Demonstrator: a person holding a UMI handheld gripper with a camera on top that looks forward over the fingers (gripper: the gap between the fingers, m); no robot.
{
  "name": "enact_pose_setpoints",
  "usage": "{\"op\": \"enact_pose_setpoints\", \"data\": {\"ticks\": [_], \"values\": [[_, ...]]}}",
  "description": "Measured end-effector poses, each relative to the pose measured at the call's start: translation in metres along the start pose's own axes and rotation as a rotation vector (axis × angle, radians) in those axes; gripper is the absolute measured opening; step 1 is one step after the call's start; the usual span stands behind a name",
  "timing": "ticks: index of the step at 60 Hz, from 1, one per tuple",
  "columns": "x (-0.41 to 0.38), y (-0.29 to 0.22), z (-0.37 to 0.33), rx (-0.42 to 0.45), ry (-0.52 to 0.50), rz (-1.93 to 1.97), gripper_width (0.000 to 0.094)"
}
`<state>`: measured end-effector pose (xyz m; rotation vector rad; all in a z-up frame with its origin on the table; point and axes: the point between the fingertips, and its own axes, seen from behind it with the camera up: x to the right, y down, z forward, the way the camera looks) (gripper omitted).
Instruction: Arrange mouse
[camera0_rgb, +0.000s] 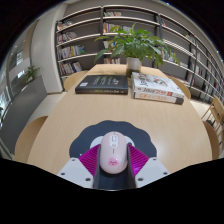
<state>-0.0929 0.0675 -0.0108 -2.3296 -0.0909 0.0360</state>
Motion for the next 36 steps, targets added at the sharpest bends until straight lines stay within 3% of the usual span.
{"op": "enact_pose_setpoints", "data": {"ticks": [6, 9, 11, 26, 36], "values": [[-0.001, 0.001, 0.000, -0.026, -0.011, -0.001, 0.0515], [0.004, 0.000, -0.007, -0.047, 0.007, 0.011, 0.0775], [0.008, -0.006, -0.014, -0.039, 0.021, 0.013, 0.0864], [0.031, -0.079, -0.122, 0.113, 0.062, 0.026, 0.0870], [0.039, -0.086, -0.206, 0.181, 0.060, 0.029, 0.0864]]}}
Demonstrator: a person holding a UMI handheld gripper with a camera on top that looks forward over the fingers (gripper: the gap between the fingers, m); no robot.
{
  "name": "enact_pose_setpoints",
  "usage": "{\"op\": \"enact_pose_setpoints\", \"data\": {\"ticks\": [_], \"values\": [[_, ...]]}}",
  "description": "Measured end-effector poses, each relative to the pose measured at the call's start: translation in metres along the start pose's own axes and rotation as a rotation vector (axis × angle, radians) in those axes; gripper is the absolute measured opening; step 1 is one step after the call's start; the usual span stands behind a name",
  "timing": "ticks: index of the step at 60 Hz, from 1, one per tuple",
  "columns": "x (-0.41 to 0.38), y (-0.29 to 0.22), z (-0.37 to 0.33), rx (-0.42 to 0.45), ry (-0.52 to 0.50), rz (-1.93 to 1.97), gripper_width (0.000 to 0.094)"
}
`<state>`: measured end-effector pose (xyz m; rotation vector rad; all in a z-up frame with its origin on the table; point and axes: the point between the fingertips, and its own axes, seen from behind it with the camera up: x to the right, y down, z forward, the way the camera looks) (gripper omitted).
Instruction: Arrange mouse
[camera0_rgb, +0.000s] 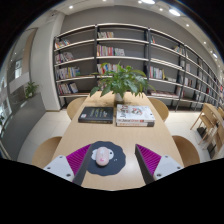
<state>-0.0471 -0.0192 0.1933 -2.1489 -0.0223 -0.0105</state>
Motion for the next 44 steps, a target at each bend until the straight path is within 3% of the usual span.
{"op": "enact_pose_setpoints", "data": {"ticks": [20, 44], "values": [[0.031, 0.027, -0.109, 0.042, -0.025, 0.012, 0.0866], [0.049, 0.067, -0.155, 0.018, -0.020, 0.032, 0.0849]]}}
